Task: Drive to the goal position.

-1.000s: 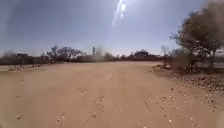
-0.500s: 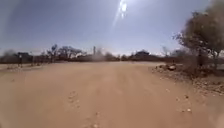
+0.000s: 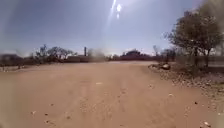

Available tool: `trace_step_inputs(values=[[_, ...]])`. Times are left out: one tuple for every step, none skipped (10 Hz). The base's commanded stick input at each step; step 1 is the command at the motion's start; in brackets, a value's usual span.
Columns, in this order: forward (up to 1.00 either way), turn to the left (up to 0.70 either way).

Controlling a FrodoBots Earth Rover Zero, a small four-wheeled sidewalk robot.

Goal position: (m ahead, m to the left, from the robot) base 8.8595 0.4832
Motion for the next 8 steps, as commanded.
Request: trace_step_inputs(values=[[1.00, 0.00], [1.00, 0.00], [1.00, 0.00], [1.00, 0.00], [1.00, 0.00], [1.00, 0.00], [1.00, 0.00], [1.00, 0.00]])
